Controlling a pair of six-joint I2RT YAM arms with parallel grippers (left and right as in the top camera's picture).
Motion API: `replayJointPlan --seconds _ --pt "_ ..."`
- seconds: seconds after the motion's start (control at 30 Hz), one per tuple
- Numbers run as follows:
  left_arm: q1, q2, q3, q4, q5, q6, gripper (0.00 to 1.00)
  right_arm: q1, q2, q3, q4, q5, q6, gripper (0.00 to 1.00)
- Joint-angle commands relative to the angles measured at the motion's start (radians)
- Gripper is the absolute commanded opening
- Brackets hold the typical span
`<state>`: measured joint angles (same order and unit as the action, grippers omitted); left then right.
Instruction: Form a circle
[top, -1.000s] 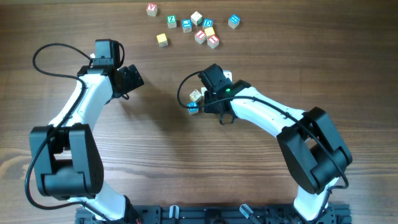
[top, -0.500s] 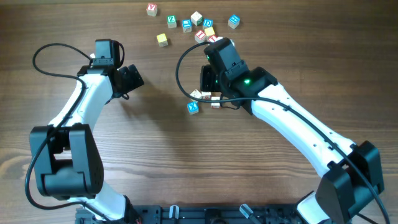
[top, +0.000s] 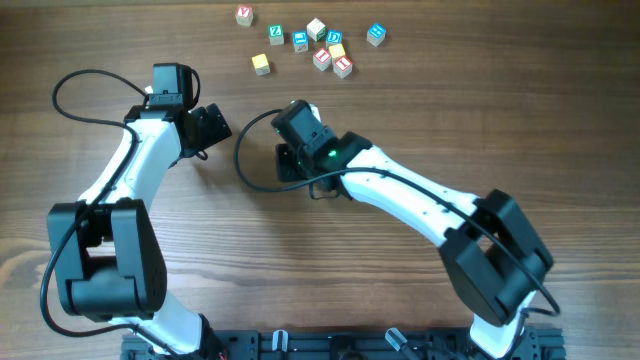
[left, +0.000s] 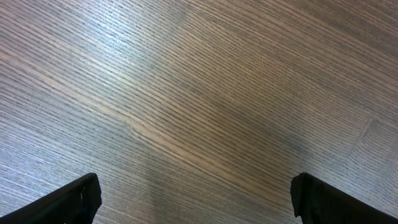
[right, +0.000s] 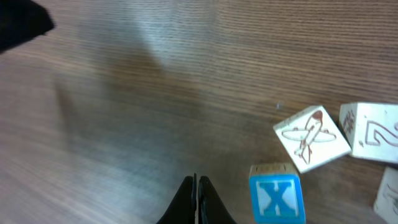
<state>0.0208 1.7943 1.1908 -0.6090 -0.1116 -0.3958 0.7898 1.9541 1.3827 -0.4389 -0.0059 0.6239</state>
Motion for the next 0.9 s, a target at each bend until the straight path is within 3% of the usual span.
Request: replayJointPlan --seconds 0.0,0.87 --pt "0.005 -0.016 0.008 0.000 -0.010 -0.009 1.00 0.010 0.051 0.013 0.023 0.069 0.004 0.04" --pt "0.005 -0.016 0.008 0.000 -0.010 -0.009 1.00 0.012 0.100 0.010 -0.034 0.066 -0.021 0.05"
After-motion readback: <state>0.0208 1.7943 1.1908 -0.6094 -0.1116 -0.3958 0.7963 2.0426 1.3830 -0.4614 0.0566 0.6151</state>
